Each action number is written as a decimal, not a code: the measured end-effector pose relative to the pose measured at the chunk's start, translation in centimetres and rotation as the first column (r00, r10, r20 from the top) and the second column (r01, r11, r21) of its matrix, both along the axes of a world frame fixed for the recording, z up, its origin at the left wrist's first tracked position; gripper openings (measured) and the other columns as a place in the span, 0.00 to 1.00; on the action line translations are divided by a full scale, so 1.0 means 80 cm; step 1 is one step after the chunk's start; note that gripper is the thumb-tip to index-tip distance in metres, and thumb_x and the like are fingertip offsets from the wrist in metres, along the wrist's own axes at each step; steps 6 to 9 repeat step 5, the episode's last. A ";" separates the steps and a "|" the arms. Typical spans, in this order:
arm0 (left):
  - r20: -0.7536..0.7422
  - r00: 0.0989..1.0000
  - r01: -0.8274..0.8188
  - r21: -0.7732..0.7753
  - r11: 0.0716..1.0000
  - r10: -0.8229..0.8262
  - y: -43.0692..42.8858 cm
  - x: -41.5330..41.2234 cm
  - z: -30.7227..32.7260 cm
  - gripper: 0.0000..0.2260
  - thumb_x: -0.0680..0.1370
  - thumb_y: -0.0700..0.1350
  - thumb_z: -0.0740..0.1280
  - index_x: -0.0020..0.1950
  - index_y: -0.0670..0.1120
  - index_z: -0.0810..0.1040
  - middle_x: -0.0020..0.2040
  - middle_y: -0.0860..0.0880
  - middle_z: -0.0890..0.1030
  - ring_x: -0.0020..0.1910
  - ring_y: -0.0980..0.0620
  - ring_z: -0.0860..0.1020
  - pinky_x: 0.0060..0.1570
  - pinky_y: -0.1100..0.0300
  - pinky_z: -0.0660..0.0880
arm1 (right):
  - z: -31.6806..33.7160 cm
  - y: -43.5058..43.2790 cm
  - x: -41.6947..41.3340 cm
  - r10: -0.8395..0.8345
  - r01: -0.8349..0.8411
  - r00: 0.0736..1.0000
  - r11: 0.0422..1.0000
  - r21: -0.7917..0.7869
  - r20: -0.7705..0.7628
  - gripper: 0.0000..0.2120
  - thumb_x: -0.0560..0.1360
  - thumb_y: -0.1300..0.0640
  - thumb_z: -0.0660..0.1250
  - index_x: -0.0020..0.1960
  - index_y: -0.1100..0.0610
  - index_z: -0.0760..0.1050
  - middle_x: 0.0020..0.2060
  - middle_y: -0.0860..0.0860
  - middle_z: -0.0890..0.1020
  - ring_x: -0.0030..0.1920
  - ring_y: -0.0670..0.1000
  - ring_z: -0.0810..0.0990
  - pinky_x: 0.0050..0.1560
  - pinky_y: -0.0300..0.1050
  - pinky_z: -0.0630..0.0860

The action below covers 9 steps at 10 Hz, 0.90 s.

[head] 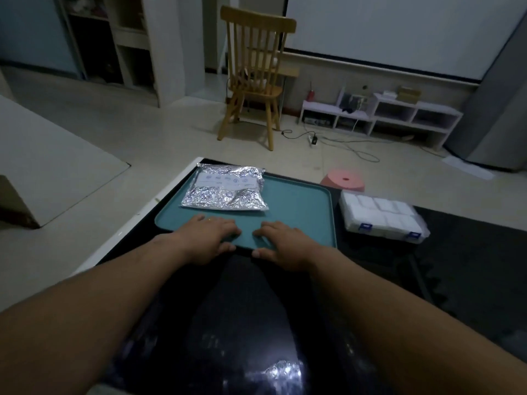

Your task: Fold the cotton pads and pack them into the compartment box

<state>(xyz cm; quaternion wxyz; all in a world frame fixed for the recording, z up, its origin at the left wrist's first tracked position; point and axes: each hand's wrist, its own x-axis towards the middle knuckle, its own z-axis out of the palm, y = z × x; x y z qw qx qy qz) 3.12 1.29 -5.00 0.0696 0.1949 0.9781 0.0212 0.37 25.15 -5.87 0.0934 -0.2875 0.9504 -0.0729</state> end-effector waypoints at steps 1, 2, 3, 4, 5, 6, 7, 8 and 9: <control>0.001 1.000 0.006 0.032 0.999 -0.006 -0.003 -0.035 -0.005 0.22 0.83 0.59 0.63 0.76 0.56 0.68 0.78 0.51 0.69 0.75 0.48 0.69 0.73 0.50 0.65 | 0.002 -0.002 -0.027 -0.016 0.016 1.000 1.000 -0.004 0.011 0.30 0.80 0.35 0.64 0.77 0.47 0.67 0.76 0.48 0.68 0.76 0.52 0.66 0.75 0.60 0.64; -0.003 1.000 0.002 0.054 0.999 -0.001 -0.004 -0.049 -0.010 0.22 0.82 0.58 0.64 0.75 0.54 0.69 0.77 0.49 0.70 0.74 0.47 0.71 0.70 0.51 0.68 | 0.001 -0.001 -0.038 -0.023 0.023 1.000 1.000 0.000 -0.001 0.30 0.81 0.36 0.64 0.78 0.47 0.66 0.78 0.48 0.67 0.77 0.52 0.64 0.76 0.60 0.62; -0.009 1.000 -0.011 0.034 0.999 0.011 0.000 -0.047 -0.006 0.22 0.82 0.58 0.64 0.75 0.54 0.70 0.76 0.49 0.70 0.73 0.46 0.71 0.70 0.52 0.68 | 0.004 -0.001 -0.037 -0.036 0.036 0.999 0.999 0.002 0.021 0.30 0.81 0.36 0.64 0.79 0.47 0.66 0.78 0.48 0.66 0.78 0.52 0.64 0.77 0.61 0.61; -0.049 0.998 -0.051 -0.025 0.998 0.050 0.020 -0.034 0.009 0.19 0.81 0.58 0.65 0.70 0.54 0.72 0.68 0.48 0.73 0.68 0.44 0.74 0.66 0.47 0.71 | 0.013 0.001 -0.029 -0.063 0.064 0.997 0.998 -0.015 0.054 0.29 0.81 0.37 0.64 0.78 0.49 0.69 0.76 0.51 0.71 0.76 0.55 0.69 0.75 0.59 0.66; -0.106 0.985 -0.132 0.066 0.989 0.138 0.049 -0.013 0.027 0.21 0.80 0.58 0.66 0.71 0.54 0.71 0.67 0.48 0.73 0.68 0.45 0.74 0.65 0.46 0.72 | 0.034 0.023 -0.006 -0.191 0.193 0.981 0.958 -0.214 0.027 0.26 0.82 0.40 0.65 0.76 0.51 0.72 0.73 0.53 0.75 0.73 0.54 0.73 0.73 0.50 0.68; -0.106 0.985 -0.132 0.066 0.989 0.138 0.049 -0.013 0.027 0.21 0.80 0.58 0.66 0.71 0.54 0.71 0.67 0.48 0.73 0.68 0.45 0.74 0.65 0.46 0.72 | 0.034 0.023 -0.006 -0.191 0.193 0.981 0.958 -0.214 0.027 0.26 0.82 0.40 0.65 0.76 0.51 0.72 0.73 0.53 0.75 0.73 0.54 0.73 0.73 0.50 0.68; -0.106 0.985 -0.132 0.066 0.989 0.138 0.049 -0.013 0.027 0.21 0.80 0.58 0.66 0.71 0.54 0.71 0.67 0.48 0.73 0.68 0.45 0.74 0.65 0.46 0.72 | 0.034 0.023 -0.006 -0.191 0.193 0.981 0.958 -0.214 0.027 0.26 0.82 0.40 0.65 0.76 0.51 0.72 0.73 0.53 0.75 0.73 0.54 0.73 0.73 0.50 0.68; -0.106 0.985 -0.132 0.066 0.989 0.138 0.049 -0.013 0.027 0.21 0.80 0.58 0.66 0.71 0.54 0.71 0.67 0.48 0.73 0.68 0.45 0.74 0.65 0.46 0.72 | 0.034 0.023 -0.006 -0.191 0.193 0.981 0.958 -0.214 0.027 0.26 0.82 0.40 0.65 0.76 0.51 0.72 0.73 0.53 0.75 0.73 0.54 0.73 0.73 0.50 0.68; -0.106 0.985 -0.132 0.066 0.989 0.138 0.049 -0.013 0.027 0.21 0.80 0.58 0.66 0.71 0.54 0.71 0.67 0.48 0.73 0.68 0.45 0.74 0.65 0.46 0.72 | 0.034 0.023 -0.006 -0.191 0.193 0.981 0.958 -0.214 0.027 0.26 0.82 0.40 0.65 0.76 0.51 0.72 0.73 0.53 0.75 0.73 0.54 0.73 0.73 0.50 0.68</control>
